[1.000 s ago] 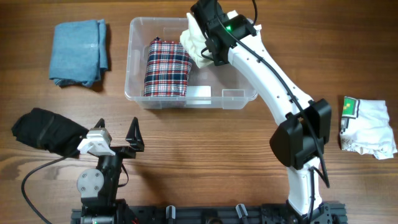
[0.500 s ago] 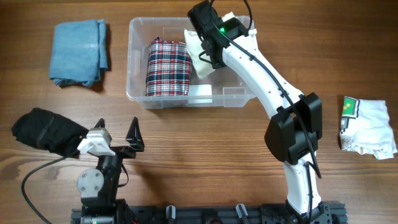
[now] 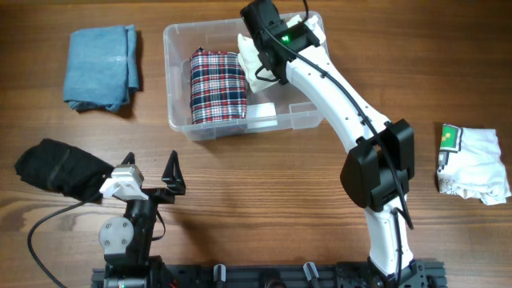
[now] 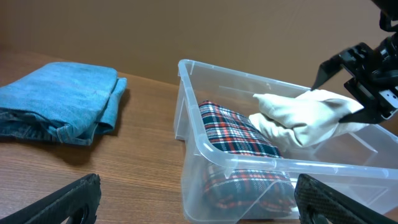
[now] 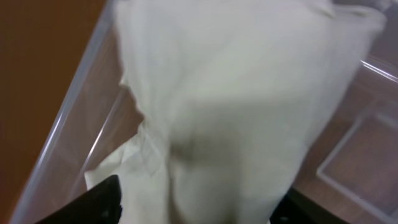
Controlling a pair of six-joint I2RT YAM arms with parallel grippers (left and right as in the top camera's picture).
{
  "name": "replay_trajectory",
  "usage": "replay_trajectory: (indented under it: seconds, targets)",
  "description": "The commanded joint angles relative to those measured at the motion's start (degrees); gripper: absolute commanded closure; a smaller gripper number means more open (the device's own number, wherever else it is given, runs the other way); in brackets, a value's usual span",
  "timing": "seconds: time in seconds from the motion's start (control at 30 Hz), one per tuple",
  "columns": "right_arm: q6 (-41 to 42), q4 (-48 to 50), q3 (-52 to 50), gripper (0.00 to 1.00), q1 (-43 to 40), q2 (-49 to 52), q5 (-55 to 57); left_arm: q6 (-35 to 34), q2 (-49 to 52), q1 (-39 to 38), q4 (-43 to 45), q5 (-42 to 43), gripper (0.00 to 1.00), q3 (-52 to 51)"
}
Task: Pack container
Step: 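Lift the cream cloth and lower it into the bin beside the plaid shirt, then push and flatten the cream cloth into the bin with the right gripper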
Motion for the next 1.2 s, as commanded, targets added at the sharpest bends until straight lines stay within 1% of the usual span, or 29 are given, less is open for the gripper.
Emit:
replay_trajectory:
  seconds: [0.0, 0.13, 0.37, 0.47, 0.5, 0.53, 0.6, 0.63, 0.7, 0.77, 0.97, 1.1, 1.17]
  targets:
    - [-24.41, 1.68, 1.14, 0.00, -0.07, 0.50, 1.44, -0.57, -0.37, 0.26, 0.00, -0.76, 0.00, -0.48]
    - [-39.56, 2.86, 1.14, 0.00, -0.07, 0.50, 1.42, -0.57, -0.37, 0.26, 0.00, -0.76, 0.00, -0.48]
    - [-61.99, 3.98, 1.16, 0.01, -0.09, -0.81, 1.42, -0.57, -0.37, 0.26, 0.00, -0.76, 0.00, -0.48]
    - [-65.64, 4.94, 1.16, 0.08, -0.31, -1.88, 1.44, -0.57, -0.37, 0.26, 0.00, -0.76, 0.00, -0.48]
    - [-66.73, 5.66, 1.16, 0.14, -0.70, -1.97, 1.40, -0.55, -0.37, 0.26, 0.00, -0.76, 0.00, -0.48]
    - [-66.71, 6.05, 1.14, 0.25, -1.18, -1.97, 1.40, -0.57, -0.37, 0.26, 0.00, -0.76, 0.00, -0.48]
    - [-66.58, 6.14, 1.14, 0.59, -2.32, -1.90, 0.24, -0.57, -0.37, 0.26, 0.00, -0.76, 0.00, -0.48]
    - [-66.58, 6.10, 1.14, 0.71, -2.84, -1.90, -0.74, -0.57, -0.37, 0.26, 0.00, -0.76, 0.00, -0.48]
    - [-66.62, 5.86, 1.14, 0.85, -3.98, -1.90, -3.54, -0.57, -0.37, 0.26, 0.00, -0.76, 0.00, -0.48]
    - [-66.60, 4.96, 1.09, 0.96, -4.96, -1.88, -6.51, -0.57, -0.37, 0.26, 0.00, -0.76, 0.00, -0.48]
    - [-66.97, 2.89, 1.01, 0.96, -5.57, 0.13, -13.60, -0.57, -0.37, 0.26, 0.00, -0.76, 0.00, -0.48]
    - [-66.27, -1.38, 1.01, 0.96, -5.57, 1.88, -16.85, -0.57, -0.37, 0.26, 0.00, -0.76, 0.00, -0.48]
    - [-64.00, -4.55, 1.03, 0.96, -5.55, 1.51, -17.99, -0.55, -0.37, 0.26, 0.00, -0.76, 0.00, -0.48]
